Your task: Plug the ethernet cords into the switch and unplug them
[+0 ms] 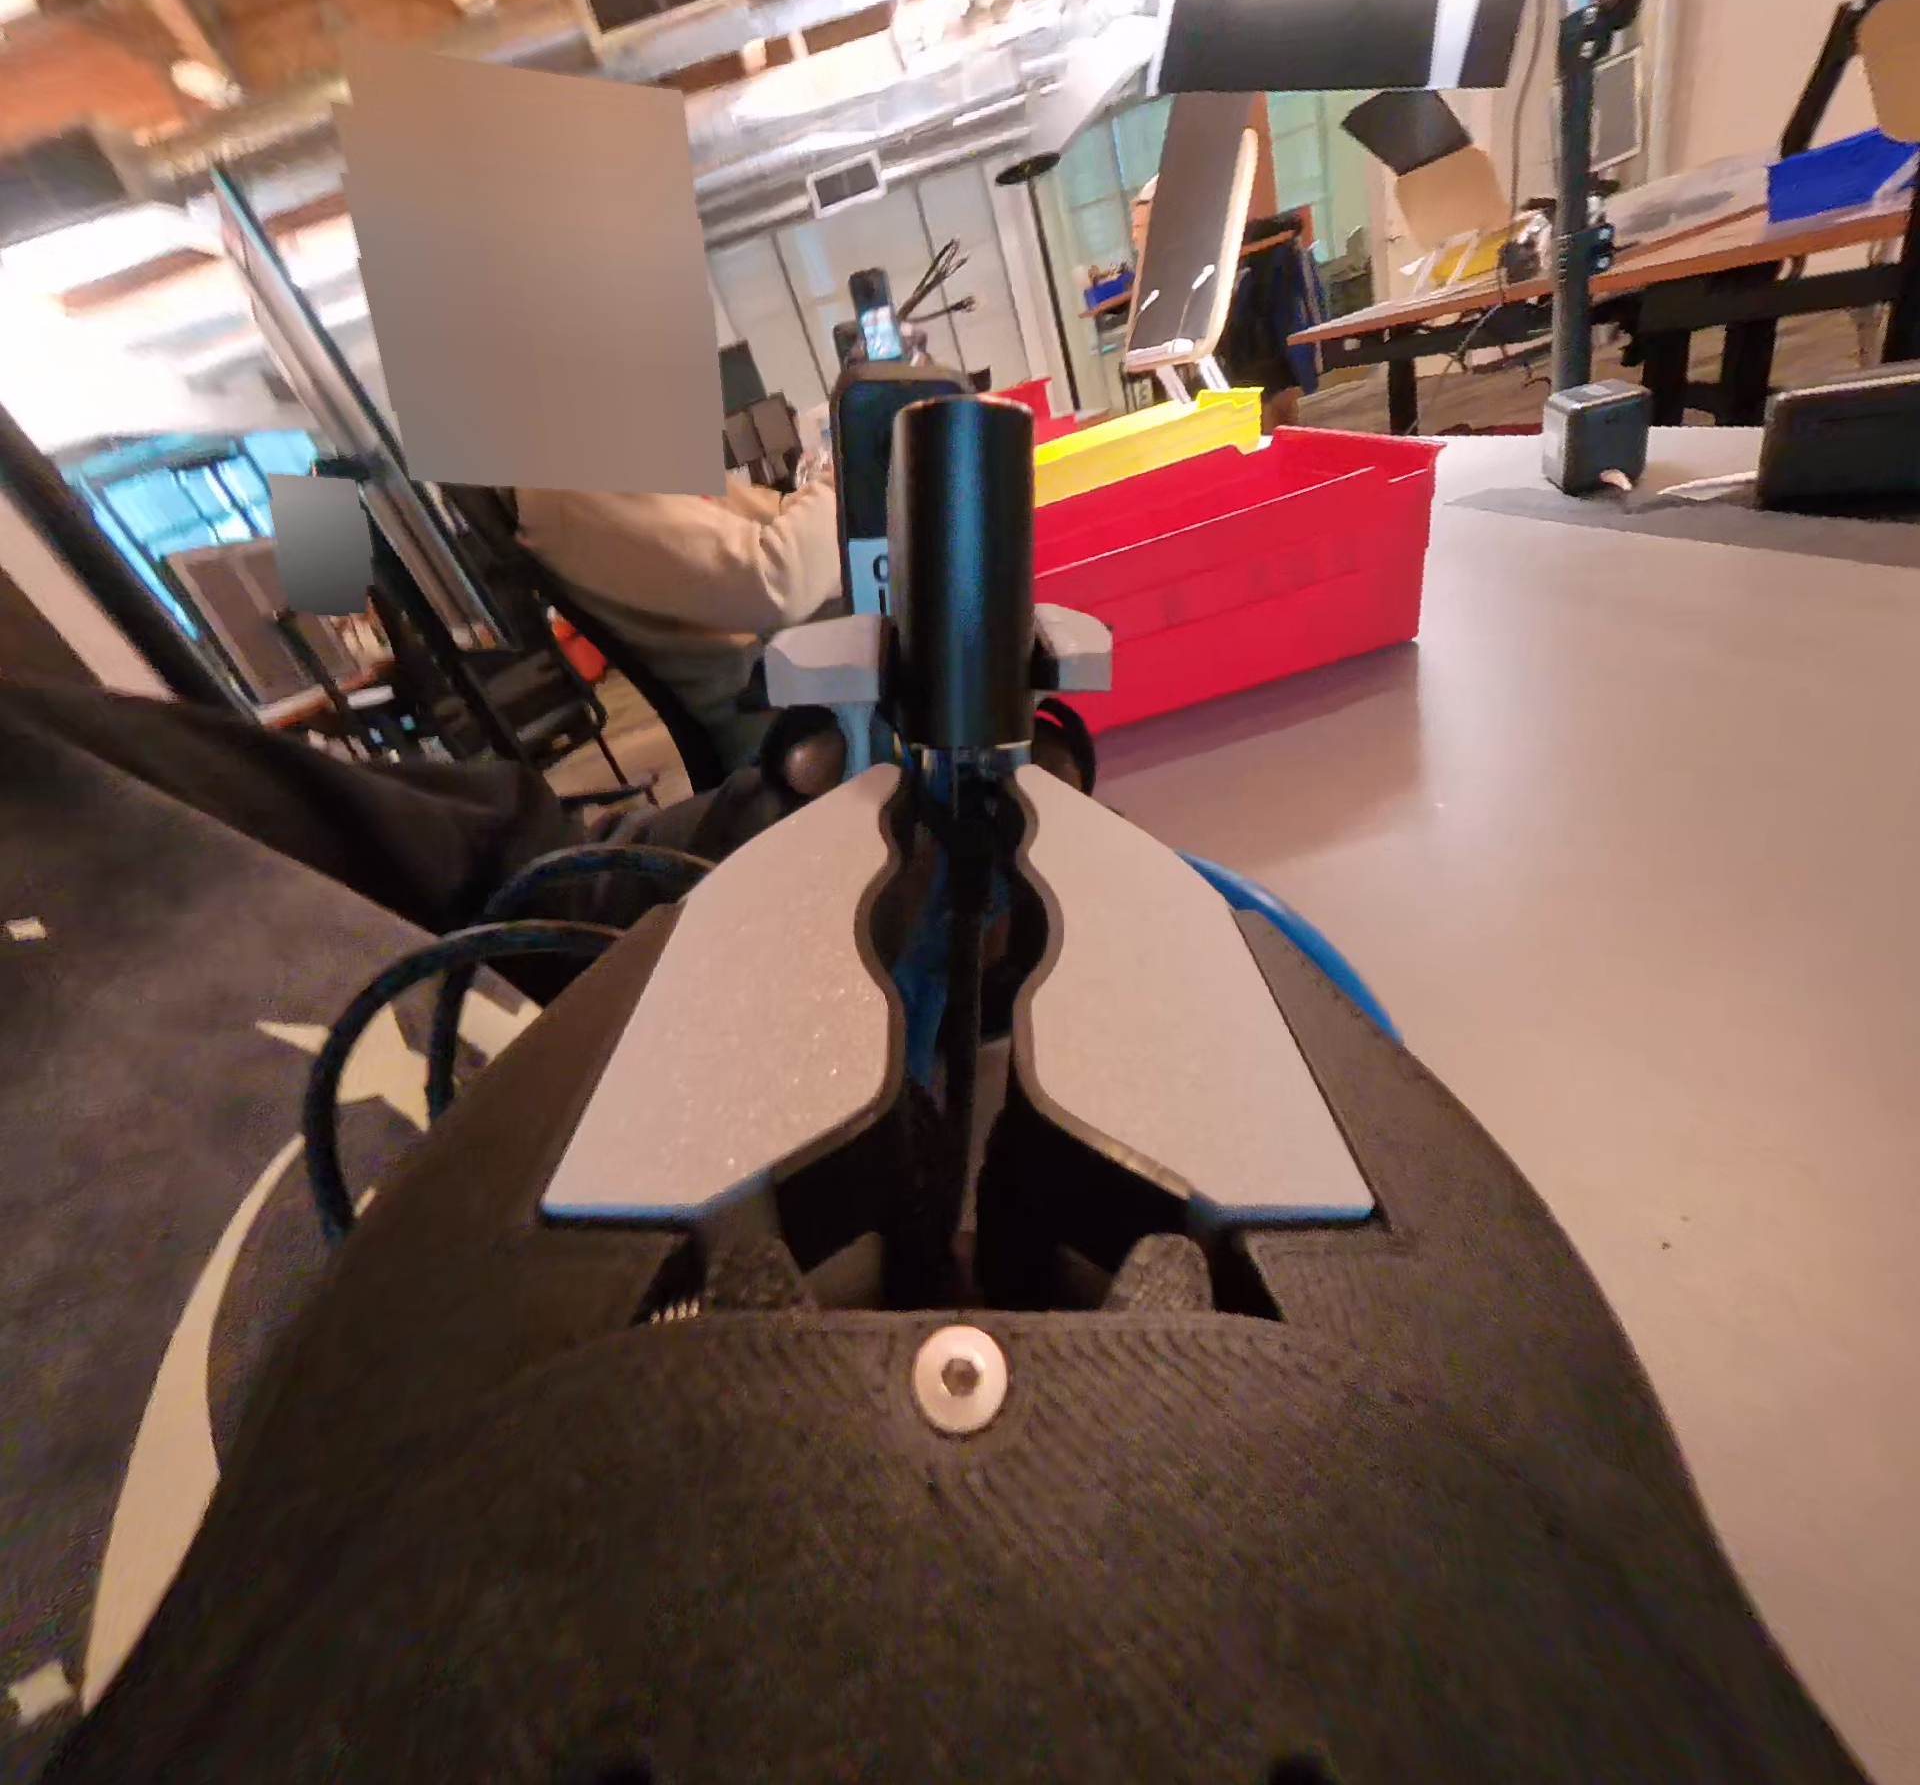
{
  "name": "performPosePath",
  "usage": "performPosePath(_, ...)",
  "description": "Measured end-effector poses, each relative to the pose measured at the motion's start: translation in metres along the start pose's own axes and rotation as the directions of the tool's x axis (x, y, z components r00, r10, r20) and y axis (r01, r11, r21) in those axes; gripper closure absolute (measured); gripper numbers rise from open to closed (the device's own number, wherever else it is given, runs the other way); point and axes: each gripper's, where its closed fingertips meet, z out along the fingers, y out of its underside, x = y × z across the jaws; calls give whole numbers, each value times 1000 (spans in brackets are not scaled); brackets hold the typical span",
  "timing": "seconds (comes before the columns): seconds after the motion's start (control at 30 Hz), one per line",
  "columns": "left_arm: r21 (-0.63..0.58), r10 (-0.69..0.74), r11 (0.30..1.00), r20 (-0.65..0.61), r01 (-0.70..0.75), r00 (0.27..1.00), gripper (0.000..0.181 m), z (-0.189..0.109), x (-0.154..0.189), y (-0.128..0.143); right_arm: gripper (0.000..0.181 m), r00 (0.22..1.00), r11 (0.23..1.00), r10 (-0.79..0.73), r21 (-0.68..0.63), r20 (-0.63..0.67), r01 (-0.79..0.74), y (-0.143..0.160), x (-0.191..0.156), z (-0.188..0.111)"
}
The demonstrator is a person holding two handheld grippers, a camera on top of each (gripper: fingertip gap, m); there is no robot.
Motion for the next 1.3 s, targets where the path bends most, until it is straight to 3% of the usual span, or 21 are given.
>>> performPosePath(0.07,15,-38,999,2,38,999,153,-2,-3,-1,165,997,996,80,48,-5,-80,-1,3,2)
performPosePath(0.23,61,-148,987,32,146,988,154,-5,-16,-1,142,975,966,220,148,-25,-214,8,18,4)
performPosePath(0.3,92,-214,973,27,210,977,154,-6,-20,-1,143,977,965,209,170,-53,-197,8,22,4)
performPosePath(0.43,108,-284,954,34,279,958,154,-6,-27,3,164,979,961,200,199,-20,-193,7,18,3)
performPosePath(0.77,89,-191,979,56,186,980,153,-4,-22,6,166,956,923,286,251,62,-292,2,19,-1)
performPosePath(1.2,91,-208,975,78,201,975,152,-4,-27,8,168,982,960,183,226,-49,-167,6,25,0)
performPosePath(1.3,76,-107,992,117,98,987,154,-4,-27,9,168,979,953,197,244,-45,-181,6,26,-1)
